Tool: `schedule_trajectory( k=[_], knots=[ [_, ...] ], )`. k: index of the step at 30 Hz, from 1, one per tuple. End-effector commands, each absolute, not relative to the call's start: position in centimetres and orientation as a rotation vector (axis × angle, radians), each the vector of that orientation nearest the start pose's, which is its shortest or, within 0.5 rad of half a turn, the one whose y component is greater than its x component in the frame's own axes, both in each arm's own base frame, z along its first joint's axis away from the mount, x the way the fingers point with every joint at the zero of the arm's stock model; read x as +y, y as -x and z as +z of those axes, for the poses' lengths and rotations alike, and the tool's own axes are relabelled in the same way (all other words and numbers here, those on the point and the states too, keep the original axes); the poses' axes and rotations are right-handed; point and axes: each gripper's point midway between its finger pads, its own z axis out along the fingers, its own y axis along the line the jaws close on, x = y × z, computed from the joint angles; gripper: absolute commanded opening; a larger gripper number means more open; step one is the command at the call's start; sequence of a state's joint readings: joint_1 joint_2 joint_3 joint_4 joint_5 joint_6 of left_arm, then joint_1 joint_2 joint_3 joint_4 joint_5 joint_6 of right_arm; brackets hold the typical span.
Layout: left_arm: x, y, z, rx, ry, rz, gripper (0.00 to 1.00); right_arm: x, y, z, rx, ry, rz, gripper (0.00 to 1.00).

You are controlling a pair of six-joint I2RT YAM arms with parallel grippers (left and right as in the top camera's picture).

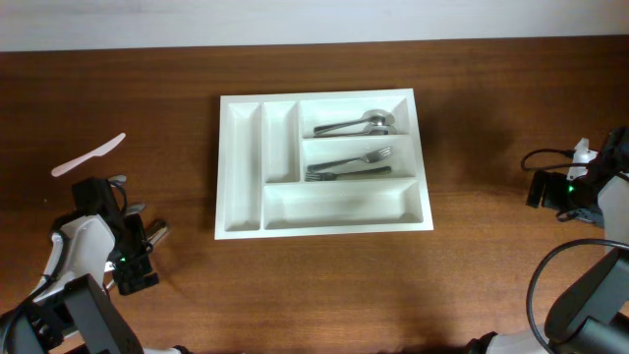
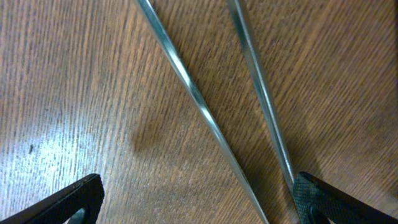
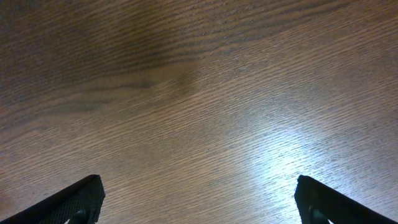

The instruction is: Pack container

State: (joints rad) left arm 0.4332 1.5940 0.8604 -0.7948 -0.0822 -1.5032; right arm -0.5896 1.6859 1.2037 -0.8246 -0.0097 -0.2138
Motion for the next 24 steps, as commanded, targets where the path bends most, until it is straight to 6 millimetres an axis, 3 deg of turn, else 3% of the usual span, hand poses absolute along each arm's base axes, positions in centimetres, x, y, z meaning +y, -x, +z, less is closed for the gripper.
schedule_trajectory(
  k=[1,9,16,20,24],
  knots=[
    [11.8,-22.8,1.2,1.727,2.538,0.058,0.99,-19.7,-30.1,7.6,2.842,-0.532,-0.123,0.99],
    [12.1,-24.0,2.1,1.800,2.417,0.010,0.99,-19.7,-30.1,7.6,2.842,-0.532,-0.123,0.99],
    [12.8,-24.8,5.1,1.733,2.320,-0.044,0.99,-19.7,-30.1,7.6,2.842,-0.532,-0.123,0.99],
    [12.9,-23.7,5.5,1.585,2.434,-0.026,0.99,-19.7,-30.1,7.6,2.842,-0.532,-0.123,0.99],
    [13.3,-23.1,5.2,1.543,2.479,-0.005,0.99,-19.7,-30.1,7.6,2.842,-0.532,-0.123,0.99]
  ],
)
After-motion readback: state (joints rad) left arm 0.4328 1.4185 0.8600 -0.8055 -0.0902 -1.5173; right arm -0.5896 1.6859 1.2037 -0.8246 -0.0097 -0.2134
